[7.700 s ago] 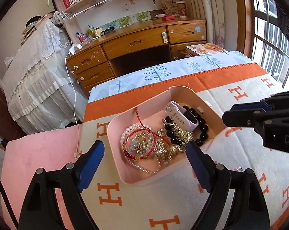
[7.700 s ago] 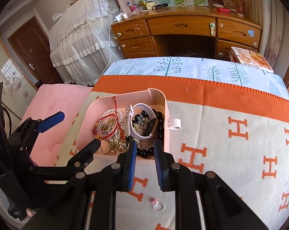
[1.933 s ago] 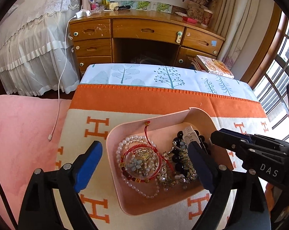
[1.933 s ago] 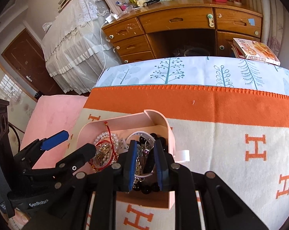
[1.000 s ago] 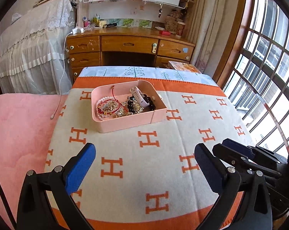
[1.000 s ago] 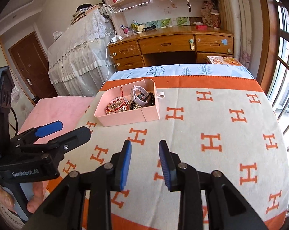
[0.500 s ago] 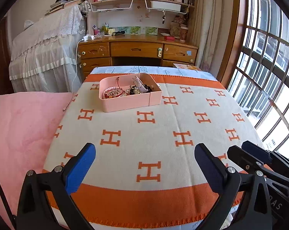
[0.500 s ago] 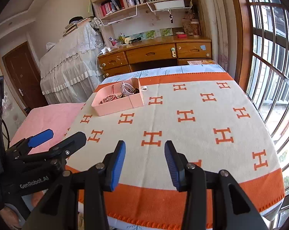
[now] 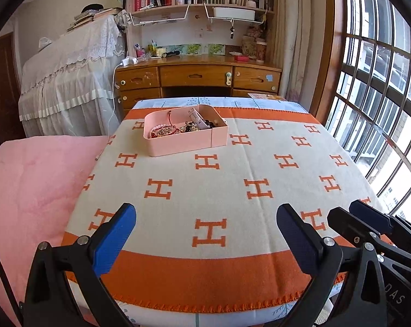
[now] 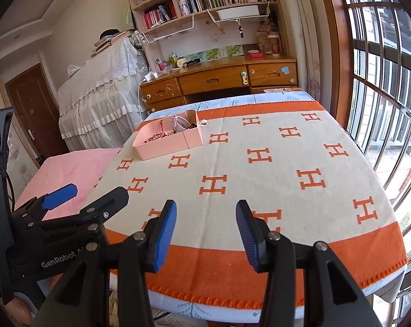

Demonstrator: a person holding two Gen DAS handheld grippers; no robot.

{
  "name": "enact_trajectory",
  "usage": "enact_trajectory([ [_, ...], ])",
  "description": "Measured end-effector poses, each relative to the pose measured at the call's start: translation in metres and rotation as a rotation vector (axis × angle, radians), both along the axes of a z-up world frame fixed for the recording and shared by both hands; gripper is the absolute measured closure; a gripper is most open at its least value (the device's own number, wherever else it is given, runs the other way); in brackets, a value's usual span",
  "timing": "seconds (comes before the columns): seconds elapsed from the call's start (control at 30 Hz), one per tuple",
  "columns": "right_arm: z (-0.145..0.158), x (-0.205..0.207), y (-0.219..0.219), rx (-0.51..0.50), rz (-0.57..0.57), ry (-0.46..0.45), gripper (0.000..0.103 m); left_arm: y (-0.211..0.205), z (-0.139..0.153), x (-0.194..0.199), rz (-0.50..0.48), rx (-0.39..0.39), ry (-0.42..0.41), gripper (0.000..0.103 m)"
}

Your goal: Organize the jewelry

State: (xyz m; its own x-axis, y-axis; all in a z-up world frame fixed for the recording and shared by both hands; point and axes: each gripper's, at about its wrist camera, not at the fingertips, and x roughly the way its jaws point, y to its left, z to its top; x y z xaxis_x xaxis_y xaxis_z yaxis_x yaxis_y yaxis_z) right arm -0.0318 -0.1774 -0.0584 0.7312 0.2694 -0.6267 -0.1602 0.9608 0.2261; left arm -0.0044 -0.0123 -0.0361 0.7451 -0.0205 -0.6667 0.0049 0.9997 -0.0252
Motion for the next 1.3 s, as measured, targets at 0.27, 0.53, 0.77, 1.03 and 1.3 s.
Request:
enact_trajectory([
  [0.27,-0.001,-0.001,-0.002,0.002,-0.001,0.000,0.057,-0.003,-0.001,-0.004,0.000,-0.013,0.011,0.001],
  [0.53,-0.001,-0.002,-0.003,-0.001,-0.002,-0.002,0.057,-0.005,-0.003,-0.004,0.000,-0.017,0.015,0.001],
  [0.77,-0.002,-0.002,-0.003,0.000,-0.001,0.001,0.057,-0.006,-0.007,-0.003,0.001,-0.021,0.025,0.001],
  [1.03,-0.006,-0.005,-0.006,-0.001,-0.002,0.004,0.057,-0.005,-0.010,0.000,0.003,-0.026,0.037,0.001],
  [1.3,-0.007,-0.006,-0.007,-0.002,-0.002,0.006,0.057,-0.004,-0.010,0.000,0.002,-0.026,0.038,0.001],
])
